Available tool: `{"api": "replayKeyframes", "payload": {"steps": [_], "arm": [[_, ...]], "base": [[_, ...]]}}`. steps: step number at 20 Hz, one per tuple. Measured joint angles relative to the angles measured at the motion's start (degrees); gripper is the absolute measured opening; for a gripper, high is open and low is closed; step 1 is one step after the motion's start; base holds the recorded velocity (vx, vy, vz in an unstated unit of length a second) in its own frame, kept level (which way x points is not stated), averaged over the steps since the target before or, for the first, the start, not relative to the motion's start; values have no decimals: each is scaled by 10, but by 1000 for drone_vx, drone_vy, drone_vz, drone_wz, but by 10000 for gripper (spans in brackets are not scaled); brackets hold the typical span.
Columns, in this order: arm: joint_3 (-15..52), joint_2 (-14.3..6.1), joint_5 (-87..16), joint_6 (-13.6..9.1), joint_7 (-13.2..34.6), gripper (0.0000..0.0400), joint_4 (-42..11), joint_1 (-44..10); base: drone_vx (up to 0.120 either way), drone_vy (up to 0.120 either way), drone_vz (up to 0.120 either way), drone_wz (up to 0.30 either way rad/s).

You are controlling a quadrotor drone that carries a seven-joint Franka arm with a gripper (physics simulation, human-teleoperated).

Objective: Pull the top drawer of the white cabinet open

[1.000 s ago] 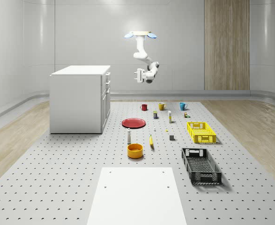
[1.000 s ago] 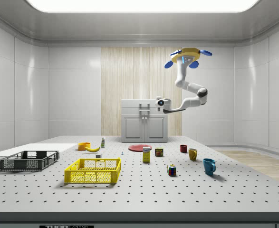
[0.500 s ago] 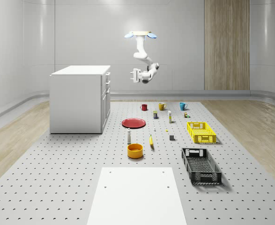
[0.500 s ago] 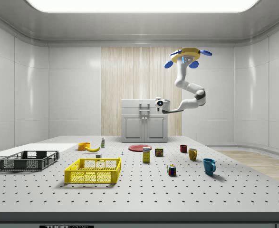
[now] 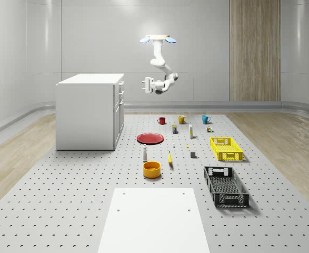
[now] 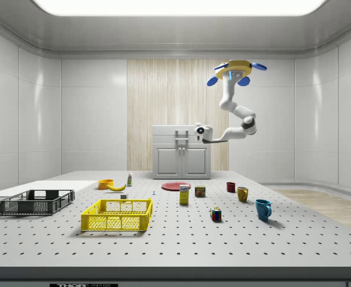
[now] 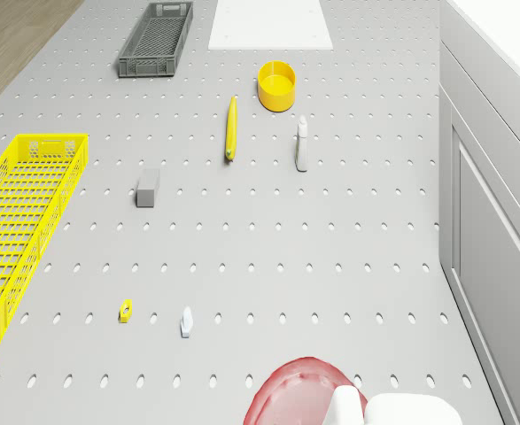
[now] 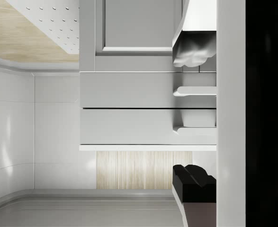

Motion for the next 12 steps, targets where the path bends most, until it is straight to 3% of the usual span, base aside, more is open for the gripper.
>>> {"api": "replayKeyframes", "payload": {"steps": [11,12], "arm": [[65,72,107,45,-52,305,23,28],[70,78,115,47,-56,305,26,29]], "base": [[0,0,0,0],[120,0,0,0]]}}
